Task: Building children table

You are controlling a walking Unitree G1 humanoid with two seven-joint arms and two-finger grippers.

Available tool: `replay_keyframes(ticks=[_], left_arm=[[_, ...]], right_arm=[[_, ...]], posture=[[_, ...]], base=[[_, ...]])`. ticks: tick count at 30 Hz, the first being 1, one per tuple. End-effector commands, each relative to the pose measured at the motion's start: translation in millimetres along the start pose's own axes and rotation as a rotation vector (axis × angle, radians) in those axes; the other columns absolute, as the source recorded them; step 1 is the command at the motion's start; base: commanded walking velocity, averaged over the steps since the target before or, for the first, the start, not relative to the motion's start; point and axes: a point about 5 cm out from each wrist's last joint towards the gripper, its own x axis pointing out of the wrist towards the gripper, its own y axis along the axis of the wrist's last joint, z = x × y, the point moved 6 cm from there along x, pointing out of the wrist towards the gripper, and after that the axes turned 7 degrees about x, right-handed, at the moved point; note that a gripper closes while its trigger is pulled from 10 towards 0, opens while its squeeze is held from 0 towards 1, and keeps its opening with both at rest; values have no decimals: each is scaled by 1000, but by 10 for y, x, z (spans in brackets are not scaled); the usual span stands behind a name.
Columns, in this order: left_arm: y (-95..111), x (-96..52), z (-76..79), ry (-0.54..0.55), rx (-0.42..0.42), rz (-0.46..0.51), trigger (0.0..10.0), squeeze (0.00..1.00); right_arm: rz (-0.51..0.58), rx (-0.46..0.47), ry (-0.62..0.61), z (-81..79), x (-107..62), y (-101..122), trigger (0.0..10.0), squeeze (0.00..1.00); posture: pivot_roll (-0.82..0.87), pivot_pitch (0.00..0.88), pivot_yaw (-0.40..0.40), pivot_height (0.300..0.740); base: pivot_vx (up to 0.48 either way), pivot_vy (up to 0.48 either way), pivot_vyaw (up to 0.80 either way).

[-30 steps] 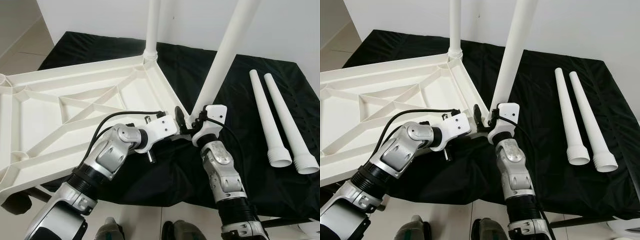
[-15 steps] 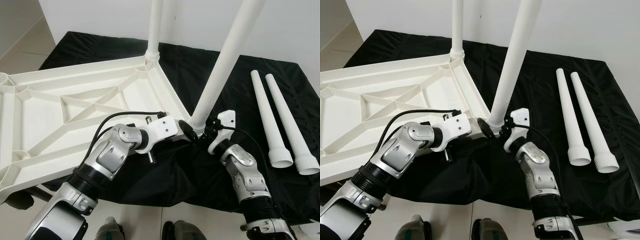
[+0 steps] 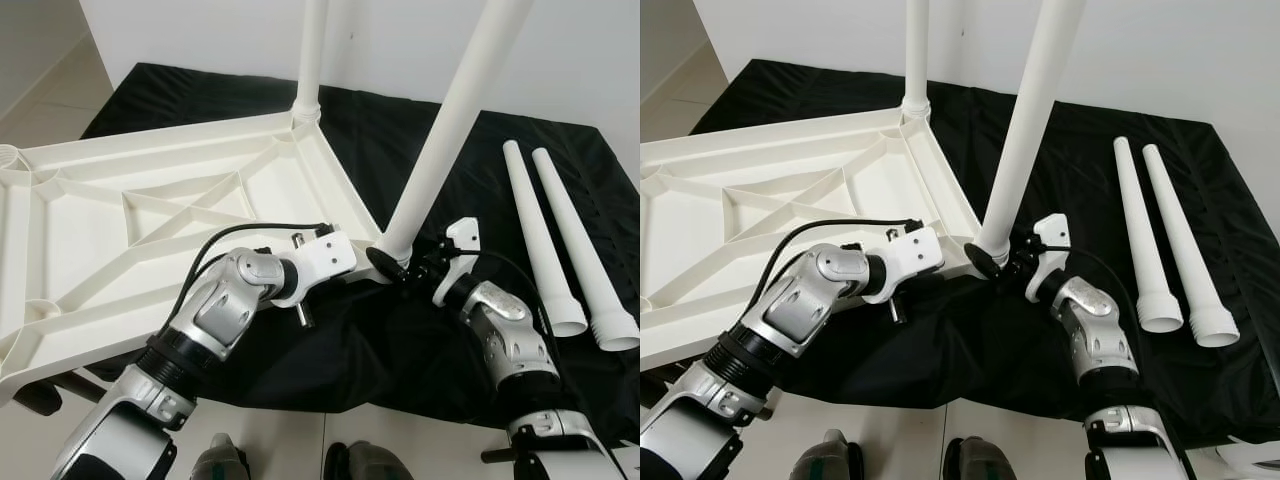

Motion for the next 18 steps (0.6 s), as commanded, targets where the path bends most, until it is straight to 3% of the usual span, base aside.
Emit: replay_keyframes(ticks=[1,18], left_arm=[[18,10,-29,29,22,-9,10000,0],[19,1,-25,29,18,-11,10000,0]], right_arm=[[26,14,-1,34,21,17,10000,0],[20,-3,32,5,171,-26,10000,0]], posture=[[-10,61,-46,740],[-2,68,-44,740]], base=[[0,0,0],[0,0,0]])
